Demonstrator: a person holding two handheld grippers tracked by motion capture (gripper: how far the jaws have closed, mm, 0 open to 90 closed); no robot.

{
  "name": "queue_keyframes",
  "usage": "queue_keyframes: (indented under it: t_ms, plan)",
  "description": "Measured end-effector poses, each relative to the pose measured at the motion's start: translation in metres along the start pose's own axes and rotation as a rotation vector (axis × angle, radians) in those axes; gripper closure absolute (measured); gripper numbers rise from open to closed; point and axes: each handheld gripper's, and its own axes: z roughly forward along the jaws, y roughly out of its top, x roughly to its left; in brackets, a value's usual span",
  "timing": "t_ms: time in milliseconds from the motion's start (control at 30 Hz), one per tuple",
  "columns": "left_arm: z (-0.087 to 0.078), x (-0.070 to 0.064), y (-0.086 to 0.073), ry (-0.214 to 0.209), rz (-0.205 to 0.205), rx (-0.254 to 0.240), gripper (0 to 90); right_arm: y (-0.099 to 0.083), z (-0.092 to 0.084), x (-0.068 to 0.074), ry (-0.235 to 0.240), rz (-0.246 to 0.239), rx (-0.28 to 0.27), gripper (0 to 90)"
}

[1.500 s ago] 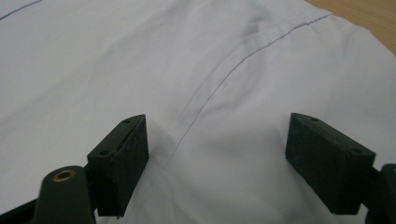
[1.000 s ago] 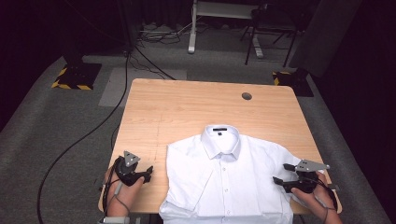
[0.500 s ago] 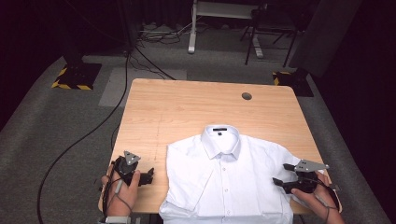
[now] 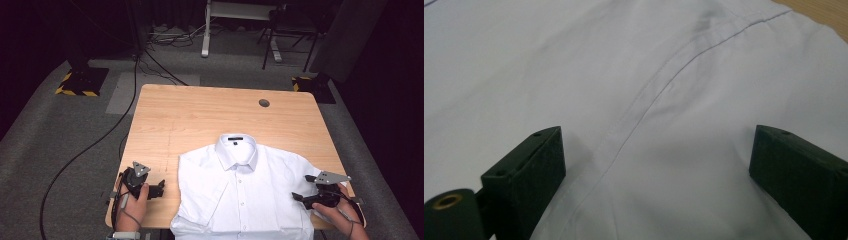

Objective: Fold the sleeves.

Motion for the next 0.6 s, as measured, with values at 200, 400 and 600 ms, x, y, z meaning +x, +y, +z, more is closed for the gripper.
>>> queue_keyframes:
  t_ms: [200,400,600]
  plan:
    - [0.0,0.0,0.0,0.0,0.0,0.0,0.0,0.006,-0.007,0.001,-0.006,-0.02,-0.007,7.5]
    - [0.0,0.0,0.0,0.0,0.0,-0.001,0.0,0.015,-0.015,0.0,-0.004,-0.035,-0.009,7.5]
    - [0.0,0.0,0.0,0.0,0.0,0.0,0.0,0.022,-0.021,-0.002,0.0,-0.041,-0.004,7.5]
